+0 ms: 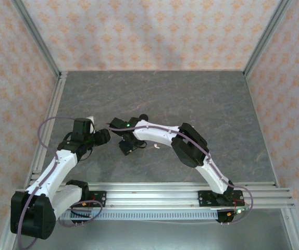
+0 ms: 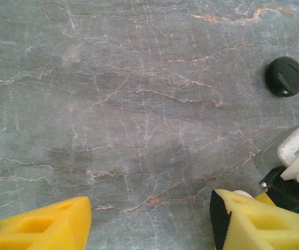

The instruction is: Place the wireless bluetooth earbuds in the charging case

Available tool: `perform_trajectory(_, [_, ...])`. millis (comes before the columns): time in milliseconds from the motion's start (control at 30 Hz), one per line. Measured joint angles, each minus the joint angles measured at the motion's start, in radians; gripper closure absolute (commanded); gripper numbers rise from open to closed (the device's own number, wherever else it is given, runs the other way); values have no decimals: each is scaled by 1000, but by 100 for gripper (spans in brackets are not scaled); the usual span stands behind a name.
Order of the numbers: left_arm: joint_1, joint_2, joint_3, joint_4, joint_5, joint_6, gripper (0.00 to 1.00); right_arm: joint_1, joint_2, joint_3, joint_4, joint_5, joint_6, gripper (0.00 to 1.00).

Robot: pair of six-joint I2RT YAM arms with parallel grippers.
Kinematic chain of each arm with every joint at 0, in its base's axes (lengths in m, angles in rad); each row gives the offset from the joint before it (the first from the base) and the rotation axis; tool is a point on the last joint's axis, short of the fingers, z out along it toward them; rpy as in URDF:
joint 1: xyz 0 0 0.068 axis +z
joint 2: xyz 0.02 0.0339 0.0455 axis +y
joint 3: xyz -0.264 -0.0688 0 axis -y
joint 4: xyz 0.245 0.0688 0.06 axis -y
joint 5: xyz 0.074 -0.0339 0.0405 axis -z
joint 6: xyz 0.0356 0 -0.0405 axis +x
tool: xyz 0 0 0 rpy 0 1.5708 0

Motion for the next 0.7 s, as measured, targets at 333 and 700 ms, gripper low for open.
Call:
perform_trajectory(333, [0, -3, 0, 0, 16, 0, 38, 0, 1, 3, 1, 0, -43, 46])
perform_trajectory(700, [0, -2, 7, -42, 16, 0, 39, 3, -39, -69, 73, 0, -74, 57])
